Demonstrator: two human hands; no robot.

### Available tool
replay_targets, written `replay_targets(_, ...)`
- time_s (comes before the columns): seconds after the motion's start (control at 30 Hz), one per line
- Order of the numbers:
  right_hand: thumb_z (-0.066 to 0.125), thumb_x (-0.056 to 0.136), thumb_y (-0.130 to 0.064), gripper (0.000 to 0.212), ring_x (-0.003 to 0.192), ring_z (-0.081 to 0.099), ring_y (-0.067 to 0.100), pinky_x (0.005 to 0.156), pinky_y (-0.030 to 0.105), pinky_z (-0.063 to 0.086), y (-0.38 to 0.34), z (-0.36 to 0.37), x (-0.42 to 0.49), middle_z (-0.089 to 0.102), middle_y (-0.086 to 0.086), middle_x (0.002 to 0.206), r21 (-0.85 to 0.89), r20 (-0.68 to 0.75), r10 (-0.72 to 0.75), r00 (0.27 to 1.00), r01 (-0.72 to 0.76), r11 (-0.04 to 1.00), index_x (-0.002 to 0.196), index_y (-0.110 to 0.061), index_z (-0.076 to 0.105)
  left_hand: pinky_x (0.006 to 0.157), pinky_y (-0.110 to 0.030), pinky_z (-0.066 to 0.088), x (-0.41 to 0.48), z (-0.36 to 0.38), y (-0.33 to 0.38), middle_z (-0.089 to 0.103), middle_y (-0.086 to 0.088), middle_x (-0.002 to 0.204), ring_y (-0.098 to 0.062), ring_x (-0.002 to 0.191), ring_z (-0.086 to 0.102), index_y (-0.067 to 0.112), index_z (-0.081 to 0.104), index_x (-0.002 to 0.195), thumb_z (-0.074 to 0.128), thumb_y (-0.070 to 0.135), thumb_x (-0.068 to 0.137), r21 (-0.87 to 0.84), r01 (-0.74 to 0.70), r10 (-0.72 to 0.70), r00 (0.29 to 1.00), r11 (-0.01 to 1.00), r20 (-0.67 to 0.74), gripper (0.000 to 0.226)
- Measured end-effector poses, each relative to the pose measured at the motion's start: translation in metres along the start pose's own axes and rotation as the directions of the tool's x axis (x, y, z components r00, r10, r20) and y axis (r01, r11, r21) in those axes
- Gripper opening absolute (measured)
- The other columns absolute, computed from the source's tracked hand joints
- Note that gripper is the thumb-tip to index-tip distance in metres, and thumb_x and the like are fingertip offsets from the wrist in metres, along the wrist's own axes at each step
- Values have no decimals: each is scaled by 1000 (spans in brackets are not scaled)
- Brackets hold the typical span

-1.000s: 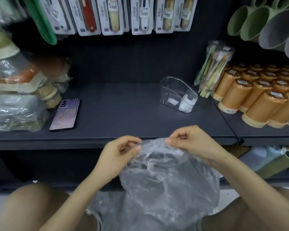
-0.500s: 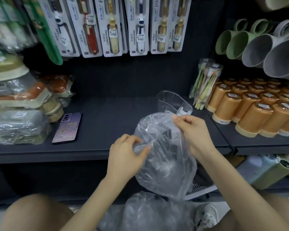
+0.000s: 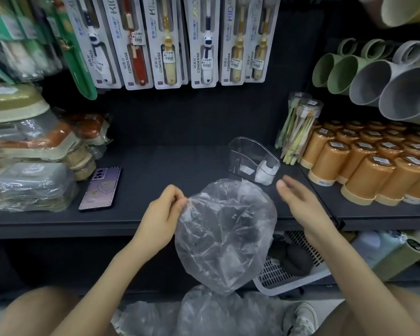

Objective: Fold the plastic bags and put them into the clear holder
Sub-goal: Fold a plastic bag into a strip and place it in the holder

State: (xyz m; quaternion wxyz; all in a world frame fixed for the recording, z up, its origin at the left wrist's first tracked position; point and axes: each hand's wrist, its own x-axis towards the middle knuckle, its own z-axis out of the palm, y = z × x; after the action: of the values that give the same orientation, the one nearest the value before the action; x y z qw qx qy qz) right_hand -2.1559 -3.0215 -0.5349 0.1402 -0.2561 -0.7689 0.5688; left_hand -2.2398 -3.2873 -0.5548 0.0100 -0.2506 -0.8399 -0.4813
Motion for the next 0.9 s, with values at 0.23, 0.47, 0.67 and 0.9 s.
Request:
replay_targets(0.23, 62, 92, -27, 32, 120, 46, -4, 107, 25, 35, -17, 20, 8, 56, -18, 127, -250, 428, -363, 828, 494, 833, 124, -34, 58, 64, -46, 47, -1, -14, 7, 63, -15, 83, -37, 75, 58, 23, 45, 84, 44, 22, 100, 9, -78, 78, 996, 997, 40, 16)
replay_targets(0.47, 69, 86, -18, 10, 92, 61, 4, 88, 22, 46, -13, 36, 10, 70, -11, 88, -185, 345, -433, 832, 513, 838, 81, -25, 72, 64, -38, 44, -5, -27, 1, 61, -7, 77, -30, 70, 54, 19, 45, 83, 46, 16, 99, 14, -77, 77, 996, 997, -38, 16)
replay_targets(0.67, 69, 87, -14, 17, 70, 61, -3, 69, 12, 47, -25, 24, 12, 70, -14, 74, -119, 158, -433, 887, 453, 884, 75, -26, 71, 68, -39, 47, -5, -64, -32, 61, 3, 78, -16, 73, 57, 24, 48, 83, 50, 22, 97, 317, -38, 15, 997, 948, 76, 14)
replay_targets(0.9, 73, 83, -20, 7, 78, 65, -3, 75, 13, 48, -72, 49, -14, 72, -18, 76, -166, 307, -516, 800, 579, 798, 79, -24, 76, 92, -9, 33, 8, -56, 15, 55, 31, 109, 11, 106, 47, 45, 56, 104, 54, 67, 78, 211, -161, 172, 985, 964, -33, 35)
